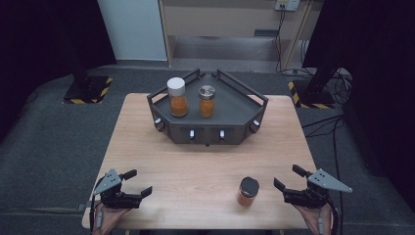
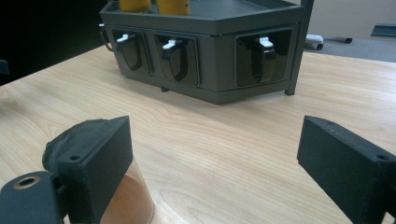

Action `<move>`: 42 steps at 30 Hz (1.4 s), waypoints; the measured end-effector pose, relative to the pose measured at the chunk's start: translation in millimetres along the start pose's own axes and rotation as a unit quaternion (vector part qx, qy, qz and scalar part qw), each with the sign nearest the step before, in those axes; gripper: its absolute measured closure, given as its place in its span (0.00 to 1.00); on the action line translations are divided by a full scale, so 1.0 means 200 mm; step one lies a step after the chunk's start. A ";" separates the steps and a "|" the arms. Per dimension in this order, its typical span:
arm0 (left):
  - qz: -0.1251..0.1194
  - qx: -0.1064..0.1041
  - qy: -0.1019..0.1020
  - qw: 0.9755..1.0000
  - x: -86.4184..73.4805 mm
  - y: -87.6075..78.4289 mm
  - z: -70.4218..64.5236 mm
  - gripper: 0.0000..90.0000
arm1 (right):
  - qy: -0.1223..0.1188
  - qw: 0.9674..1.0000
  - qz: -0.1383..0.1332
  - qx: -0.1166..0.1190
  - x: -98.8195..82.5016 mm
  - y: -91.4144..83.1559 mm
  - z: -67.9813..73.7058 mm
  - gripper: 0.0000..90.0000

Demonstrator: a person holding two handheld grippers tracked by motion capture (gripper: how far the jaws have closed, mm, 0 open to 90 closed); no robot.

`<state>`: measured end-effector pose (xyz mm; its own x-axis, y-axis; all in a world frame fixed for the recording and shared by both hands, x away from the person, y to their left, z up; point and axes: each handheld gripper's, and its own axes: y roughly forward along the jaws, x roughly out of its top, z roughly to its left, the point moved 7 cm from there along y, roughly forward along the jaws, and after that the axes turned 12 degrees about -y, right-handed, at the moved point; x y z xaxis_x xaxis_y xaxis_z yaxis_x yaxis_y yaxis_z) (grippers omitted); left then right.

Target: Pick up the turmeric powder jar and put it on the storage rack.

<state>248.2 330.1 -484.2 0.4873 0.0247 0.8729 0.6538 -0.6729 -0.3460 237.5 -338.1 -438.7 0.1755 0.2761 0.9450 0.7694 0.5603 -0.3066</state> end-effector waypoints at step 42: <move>-0.001 -0.009 0.008 1.000 0.00 0.00 -0.01 0.06 | -0.012 1.000 -0.006 -0.001 -0.10 -0.01 0.02 0.12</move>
<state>248.3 328.7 -483.2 0.4769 0.0134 0.8789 0.6435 -0.6864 -0.3387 230.8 -342.1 -457.0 0.1505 0.2879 0.9458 0.7732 0.5619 -0.2940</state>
